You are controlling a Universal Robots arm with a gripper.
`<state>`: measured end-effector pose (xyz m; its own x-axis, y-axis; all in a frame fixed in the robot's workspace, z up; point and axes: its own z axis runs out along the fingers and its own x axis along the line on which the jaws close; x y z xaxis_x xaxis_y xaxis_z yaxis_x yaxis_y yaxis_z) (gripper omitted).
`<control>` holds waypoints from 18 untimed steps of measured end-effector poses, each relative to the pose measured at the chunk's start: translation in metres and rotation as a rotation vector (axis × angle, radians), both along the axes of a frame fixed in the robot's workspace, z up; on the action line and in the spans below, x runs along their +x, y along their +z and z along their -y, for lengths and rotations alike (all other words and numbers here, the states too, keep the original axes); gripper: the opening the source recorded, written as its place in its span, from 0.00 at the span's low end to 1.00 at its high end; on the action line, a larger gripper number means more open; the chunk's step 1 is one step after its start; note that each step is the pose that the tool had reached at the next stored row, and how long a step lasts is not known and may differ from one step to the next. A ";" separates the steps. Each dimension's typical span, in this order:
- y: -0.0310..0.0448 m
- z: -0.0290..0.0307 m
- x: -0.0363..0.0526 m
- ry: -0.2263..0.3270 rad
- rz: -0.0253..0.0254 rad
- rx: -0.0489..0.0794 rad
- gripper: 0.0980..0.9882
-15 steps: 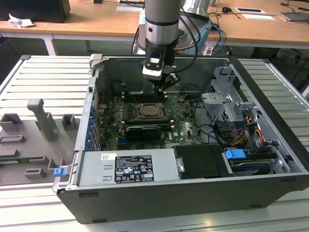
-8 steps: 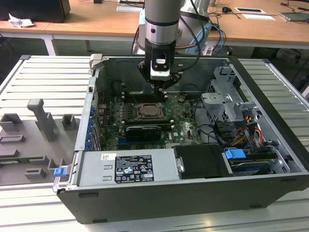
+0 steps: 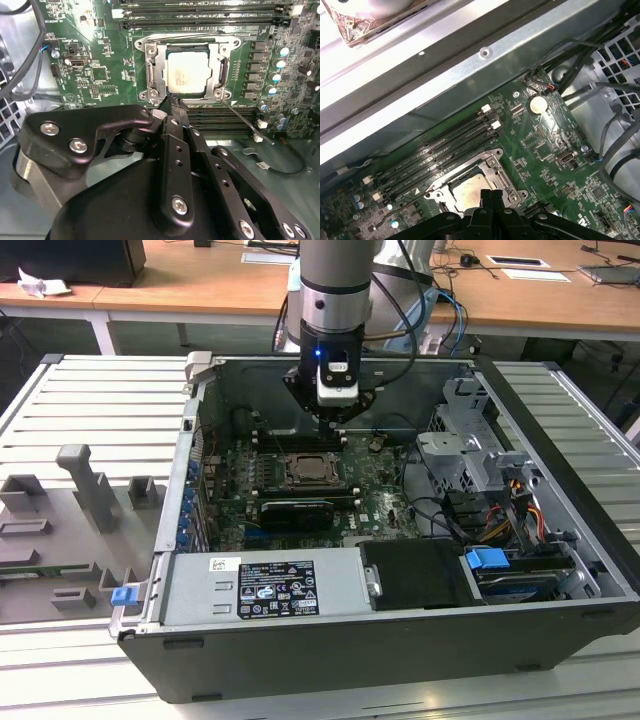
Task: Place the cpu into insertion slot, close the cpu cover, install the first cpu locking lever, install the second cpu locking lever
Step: 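Install the first cpu locking lever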
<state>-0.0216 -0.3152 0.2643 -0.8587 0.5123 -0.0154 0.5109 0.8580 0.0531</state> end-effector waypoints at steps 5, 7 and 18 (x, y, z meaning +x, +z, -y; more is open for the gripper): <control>0.0000 0.0000 0.0000 0.034 -0.0001 0.000 0.01; 0.0000 0.0001 0.0000 0.048 -0.0001 0.000 0.01; 0.0000 0.0002 -0.0001 0.140 0.0000 0.000 0.01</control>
<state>-0.0218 -0.3154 0.2643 -0.9219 0.3871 -0.0153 0.3858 0.9210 0.0530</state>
